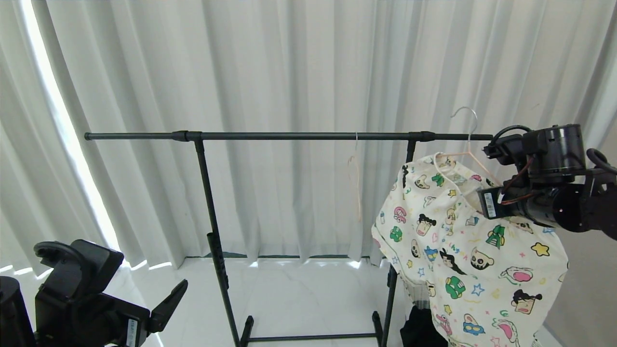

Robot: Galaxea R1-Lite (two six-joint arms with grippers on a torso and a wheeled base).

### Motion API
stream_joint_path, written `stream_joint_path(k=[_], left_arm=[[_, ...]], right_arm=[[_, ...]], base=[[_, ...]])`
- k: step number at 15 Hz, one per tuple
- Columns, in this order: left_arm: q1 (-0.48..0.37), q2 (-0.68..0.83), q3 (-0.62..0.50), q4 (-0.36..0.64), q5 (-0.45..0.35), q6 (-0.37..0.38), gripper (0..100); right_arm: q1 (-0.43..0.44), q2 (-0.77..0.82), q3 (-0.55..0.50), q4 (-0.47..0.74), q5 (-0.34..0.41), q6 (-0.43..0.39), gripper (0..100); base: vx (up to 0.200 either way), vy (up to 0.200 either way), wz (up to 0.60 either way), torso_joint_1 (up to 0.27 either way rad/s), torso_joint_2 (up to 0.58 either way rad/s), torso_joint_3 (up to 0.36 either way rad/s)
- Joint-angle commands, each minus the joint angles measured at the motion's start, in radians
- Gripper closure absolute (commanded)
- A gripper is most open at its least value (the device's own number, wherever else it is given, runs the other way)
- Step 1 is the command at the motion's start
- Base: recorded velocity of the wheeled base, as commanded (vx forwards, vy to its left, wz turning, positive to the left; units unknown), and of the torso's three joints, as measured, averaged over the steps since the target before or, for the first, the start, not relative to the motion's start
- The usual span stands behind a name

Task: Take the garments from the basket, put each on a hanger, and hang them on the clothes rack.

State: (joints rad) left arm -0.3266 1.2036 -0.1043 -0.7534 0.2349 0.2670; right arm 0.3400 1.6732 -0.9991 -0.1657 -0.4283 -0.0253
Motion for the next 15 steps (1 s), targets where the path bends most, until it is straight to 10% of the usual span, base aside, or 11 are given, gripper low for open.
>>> stream_joint_path(k=[1, 15], left_arm=[[0.000, -0.001, -0.002, 0.000, 0.000, 0.000, 0], [0.000, 0.002, -0.003, 0.000, 0.000, 0.000, 0]], right_arm=[[0.005, 0.010, -0.010, 0.000, 0.000, -0.001, 100], [0.039, 0.020, 0.007, 0.000, 0.000, 0.002, 100]], base=[[0.200, 0.000, 0.00, -0.017, 0.00, 0.012], [0.171, 0.000, 0.00, 0.005, 0.00, 0.000]])
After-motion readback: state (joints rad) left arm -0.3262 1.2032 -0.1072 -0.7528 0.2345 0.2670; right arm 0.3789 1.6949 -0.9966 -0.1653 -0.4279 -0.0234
